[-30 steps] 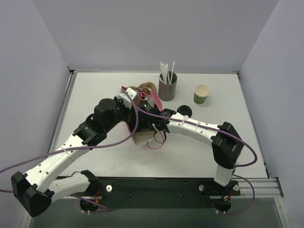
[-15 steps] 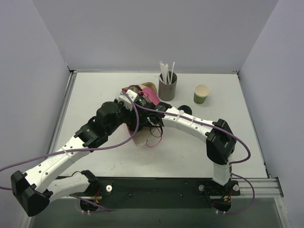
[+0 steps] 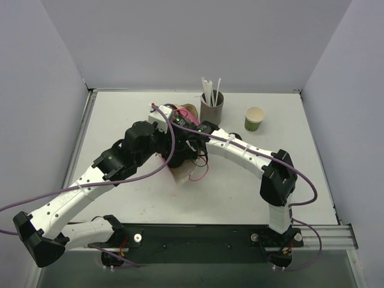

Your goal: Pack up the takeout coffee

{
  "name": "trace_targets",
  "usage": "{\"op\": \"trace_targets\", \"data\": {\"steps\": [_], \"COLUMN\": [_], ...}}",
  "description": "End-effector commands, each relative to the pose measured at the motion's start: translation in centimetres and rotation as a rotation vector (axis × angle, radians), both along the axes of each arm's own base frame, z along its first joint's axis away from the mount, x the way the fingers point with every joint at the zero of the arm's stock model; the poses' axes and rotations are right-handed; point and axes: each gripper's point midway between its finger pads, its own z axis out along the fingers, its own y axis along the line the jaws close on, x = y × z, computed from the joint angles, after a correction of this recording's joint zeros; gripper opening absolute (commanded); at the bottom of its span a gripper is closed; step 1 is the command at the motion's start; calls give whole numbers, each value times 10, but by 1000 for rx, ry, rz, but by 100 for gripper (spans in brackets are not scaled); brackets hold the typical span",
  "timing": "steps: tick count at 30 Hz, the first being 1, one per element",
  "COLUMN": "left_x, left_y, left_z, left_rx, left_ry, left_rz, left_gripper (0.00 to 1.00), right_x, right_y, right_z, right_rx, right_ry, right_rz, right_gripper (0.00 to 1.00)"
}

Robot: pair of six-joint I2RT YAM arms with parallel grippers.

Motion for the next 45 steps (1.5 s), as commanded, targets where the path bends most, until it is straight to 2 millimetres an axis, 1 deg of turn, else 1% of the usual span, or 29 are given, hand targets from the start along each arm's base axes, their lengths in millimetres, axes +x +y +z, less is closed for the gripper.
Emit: {"op": "trace_targets", "data": {"steps": [1,2,3,4,5,7,9,11,12,16,18,19,20,22,23,25,26,27,28,30,31,32,34,37,39,40,42,44,45], "left_x": [-44,-44,-44,-46,-48,-52,-57,-64,-65,-65,-66,-66,-67,-68,-67,-66,-63,-61,-59,-52,-50,-48,-43,-40,-38,-34,-33,-33,-33], "left_y": [-36,-35,-36,-36,-37,-43,-49,-57,-59,-60,-60,-59,-58,-57,-55,-53,-50,-48,-46,-39,-37,-36,-31,-27,-20,-15,-8,-6,-6], "left_z": [18,15,19,22,19,26,28,28,28,32,35,37,37,33,32,25,21,15,12,11,10,13,7,5,5,2,-2,-3,-1], "left_rx": [-134,-133,-155,-172,-178,-207,-207,-210,-218,-222,-228,-229,-226,-214,-209,-190,-177,-150,-137,-117,-109,-109,-79,-59,-43,-17,3,11,-1], "left_ry": [92,89,71,59,61,48,47,42,36,26,19,13,13,14,12,23,26,35,38,27,26,21,36,64,85,83,101,99,97], "left_rz": [-168,-166,-165,-171,-178,-207,-240,-276,-280,-276,-270,-266,-267,-264,-250,-234,-211,-197,-181,-129,-113,-100,-56,-6,43,79,120,124,128], "left_gripper": [0,0,0,0,0,0,0,0,0,0,0,0,0,0,0,0,0,0,0,0,0,0,0,0,0,0,0,0,0], "right_x": [18,17,15,15,14,13,12,12,12,10,12,12,9,12,8,11,8,10,10,12,11,11,10,9,6,6,5,8,7], "right_y": [-22,-23,-19,-21,-22,-25,-28,-29,-29,-33,-35,-35,-37,-34,-33,-26,-25,-15,-13,-6,-6,-5,1,6,3,2,0,-4,-7], "right_z": [-9,-12,-22,-21,-25,-32,-32,-31,-31,-35,-36,-33,-38,-31,-35,-24,-27,-16,-6,5,13,16,30,39,34,29,28,26,17], "right_rx": [-33,-27,0,15,15,-5,-24,-26,-25,-34,-36,-24,-25,10,16,79,94,154,185,234,252,261,314,334,309,292,274,245,218], "right_ry": [-12,-11,-15,-26,-25,-11,-1,-7,-2,5,-7,-16,-13,-36,-27,-60,-62,-82,-101,-134,-145,-152,-175,-185,-158,-148,-153,-150,-130], "right_rz": [-83,-87,-76,-78,-86,-99,-107,-109,-113,-123,-128,-128,-125,-129,-117,-103,-91,-70,-62,-33,-29,-20,3,31,29,31,34,17,15], "right_gripper": [39,39,40,39,39,38,36,36,36,36,36,36,36,36,36,36,36,36,36,36,36,36,36,37,36,36,36,36,36]}}
